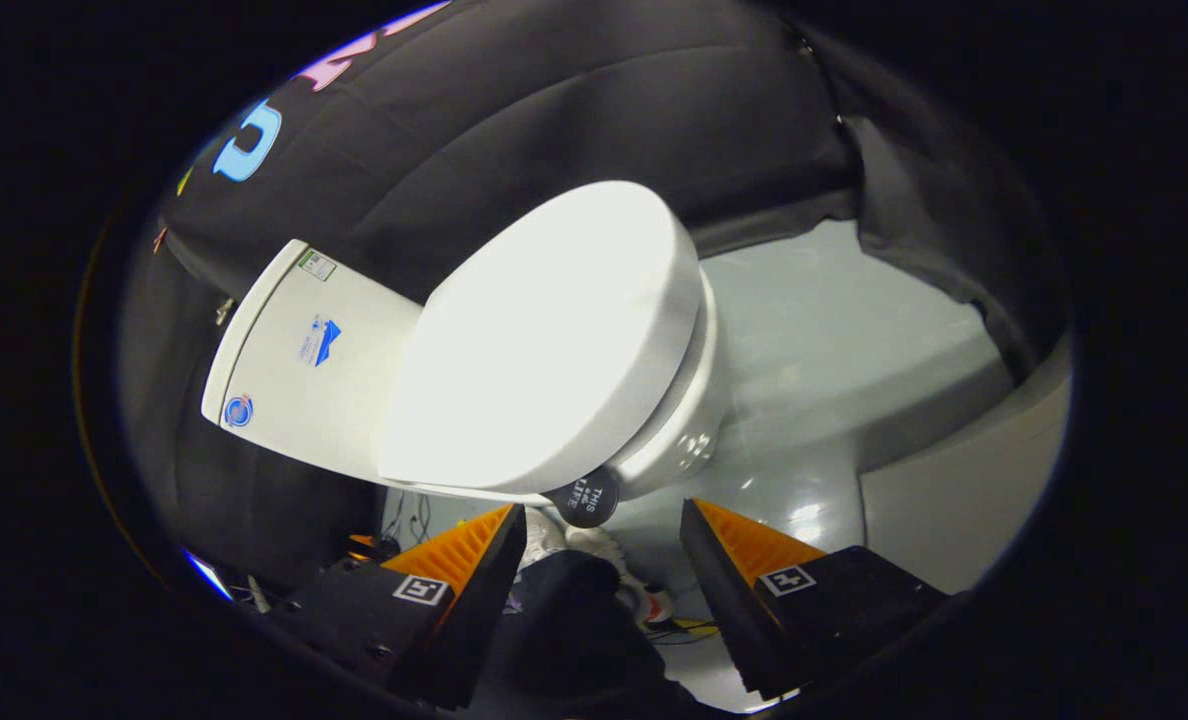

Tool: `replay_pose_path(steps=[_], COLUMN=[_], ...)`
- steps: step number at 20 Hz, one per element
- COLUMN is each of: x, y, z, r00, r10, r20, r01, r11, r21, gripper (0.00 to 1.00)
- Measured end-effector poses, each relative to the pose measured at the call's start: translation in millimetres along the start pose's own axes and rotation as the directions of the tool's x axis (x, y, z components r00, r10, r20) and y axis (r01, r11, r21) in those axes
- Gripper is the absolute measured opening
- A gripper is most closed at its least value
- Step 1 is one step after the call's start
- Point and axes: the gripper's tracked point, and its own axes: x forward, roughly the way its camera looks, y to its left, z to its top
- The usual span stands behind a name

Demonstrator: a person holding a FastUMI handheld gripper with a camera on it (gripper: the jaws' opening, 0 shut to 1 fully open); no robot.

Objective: Open the toilet lid.

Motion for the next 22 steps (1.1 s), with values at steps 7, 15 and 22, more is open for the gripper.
replay_pose_path(steps=[7, 15, 22], x=[39, 47, 45], y=[-6, 1, 2], z=[-7, -10, -10], r00=[0.999, 0.994, 0.974], r10=[0.006, 0.076, 0.217], r20=[-0.054, -0.079, -0.063], r01=[-0.005, -0.078, -0.209], r11=[1.0, 0.996, 0.972], r21=[0.021, -0.029, 0.11], gripper=[0.64, 0.43, 0.25])
